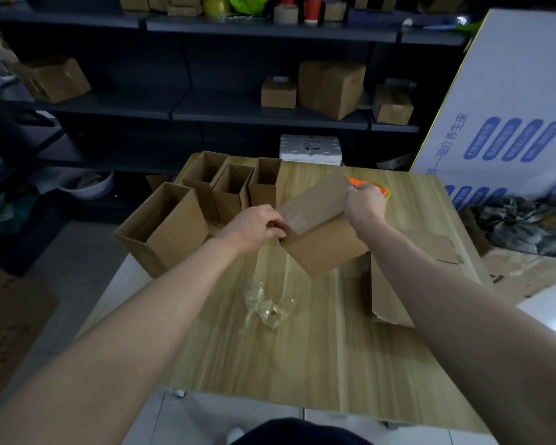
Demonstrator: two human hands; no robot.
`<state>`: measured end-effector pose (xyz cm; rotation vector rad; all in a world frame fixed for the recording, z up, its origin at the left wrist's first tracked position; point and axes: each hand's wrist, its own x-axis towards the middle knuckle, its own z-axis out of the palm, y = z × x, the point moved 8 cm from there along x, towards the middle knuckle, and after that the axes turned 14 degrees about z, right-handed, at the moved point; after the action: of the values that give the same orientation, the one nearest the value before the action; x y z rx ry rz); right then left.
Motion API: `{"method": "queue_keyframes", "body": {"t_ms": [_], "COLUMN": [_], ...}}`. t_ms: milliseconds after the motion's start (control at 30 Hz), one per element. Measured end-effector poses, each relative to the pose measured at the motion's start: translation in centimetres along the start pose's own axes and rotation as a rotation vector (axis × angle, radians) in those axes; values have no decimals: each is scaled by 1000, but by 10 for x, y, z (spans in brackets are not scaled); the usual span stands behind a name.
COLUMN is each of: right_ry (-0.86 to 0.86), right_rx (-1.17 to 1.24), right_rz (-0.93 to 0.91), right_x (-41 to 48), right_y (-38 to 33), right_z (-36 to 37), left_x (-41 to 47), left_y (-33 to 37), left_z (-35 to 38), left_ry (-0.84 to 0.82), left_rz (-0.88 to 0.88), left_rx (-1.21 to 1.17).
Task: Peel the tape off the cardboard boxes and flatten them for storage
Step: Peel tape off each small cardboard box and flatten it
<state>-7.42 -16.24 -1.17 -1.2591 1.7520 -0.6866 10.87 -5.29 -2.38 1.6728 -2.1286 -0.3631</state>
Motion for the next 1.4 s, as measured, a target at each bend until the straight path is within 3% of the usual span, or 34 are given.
{"method": "queue_keyframes", "body": {"t_ms": [100,500,800,1100,1400], "right_ry": [40,70,21,33,-4], "right_rx": [-95,-165,-126,-81,-46], "right_rz": [14,-142,-137,-107,-90], "right_x": [-5,-22,-23,-26,-30], "right_y": [0,-13,-12,-10,-9], "right_z": [-6,5,10,4,4], "left_x": [-2,-2,-2,-2,-2], "left_y": [-4,-6,-1,22,7], "left_z": [1,4,0,5,-1], "left_ry": [46,27,37,7,2], "left_rz": [-70,-183,-126,107,-3], "left_rx": [-94,1,191,412,185]}}
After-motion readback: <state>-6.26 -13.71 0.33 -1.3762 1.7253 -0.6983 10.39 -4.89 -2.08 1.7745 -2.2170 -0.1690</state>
